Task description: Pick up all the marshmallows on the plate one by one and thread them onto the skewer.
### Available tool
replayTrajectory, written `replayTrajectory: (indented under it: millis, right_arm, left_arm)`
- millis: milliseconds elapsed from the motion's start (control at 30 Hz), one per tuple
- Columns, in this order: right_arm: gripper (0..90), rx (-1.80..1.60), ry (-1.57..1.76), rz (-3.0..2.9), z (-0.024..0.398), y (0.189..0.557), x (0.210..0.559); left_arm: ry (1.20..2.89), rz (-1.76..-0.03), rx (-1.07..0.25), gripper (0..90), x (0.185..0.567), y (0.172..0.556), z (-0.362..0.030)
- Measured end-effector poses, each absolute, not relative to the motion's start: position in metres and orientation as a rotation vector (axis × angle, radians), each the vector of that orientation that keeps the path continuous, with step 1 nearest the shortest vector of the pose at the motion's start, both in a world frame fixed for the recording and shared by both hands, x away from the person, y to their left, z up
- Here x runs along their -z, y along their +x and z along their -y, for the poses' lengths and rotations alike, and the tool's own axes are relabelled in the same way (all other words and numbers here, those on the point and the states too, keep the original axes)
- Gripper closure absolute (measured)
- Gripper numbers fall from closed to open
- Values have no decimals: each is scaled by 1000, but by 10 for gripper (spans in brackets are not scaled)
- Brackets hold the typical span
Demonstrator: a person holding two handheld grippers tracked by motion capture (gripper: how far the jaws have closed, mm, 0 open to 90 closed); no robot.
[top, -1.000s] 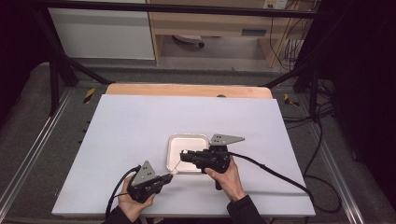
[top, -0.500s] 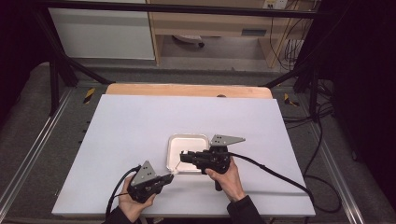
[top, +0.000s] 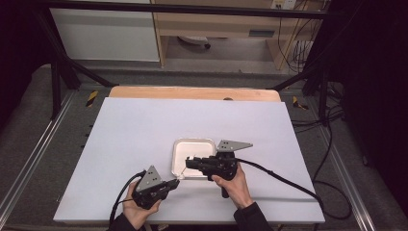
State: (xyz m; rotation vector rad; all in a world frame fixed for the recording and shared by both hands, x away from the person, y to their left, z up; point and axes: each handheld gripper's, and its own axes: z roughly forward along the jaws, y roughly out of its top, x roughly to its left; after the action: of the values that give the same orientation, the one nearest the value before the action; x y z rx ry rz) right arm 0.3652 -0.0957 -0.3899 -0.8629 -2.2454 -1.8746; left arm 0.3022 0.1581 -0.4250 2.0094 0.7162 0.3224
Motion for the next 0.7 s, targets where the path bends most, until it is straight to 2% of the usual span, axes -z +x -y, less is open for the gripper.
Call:
replayTrajectory:
  millis: [400,467,533,600,700]
  right_arm:
    - [817,1861,-861,2247,94,364,393]
    - [817,1841,-852,2252,93,364,394]
    - [815,1745,-807,2267,78,360,410]
    - [813,1782,-801,2265,76,360,410]
    - [800,1781,-802,2252,72,361,410]
  left_arm:
    - [2006,-714,-325,892,424,302,-158]
    - [1952,-699,-295,892,419,302,-158]
    - [1997,-678,-427,892,412,299,-152]
    - [1954,-712,-348,892,414,301,-159]
    - [1958,-717,-350,892,413,301,-162]
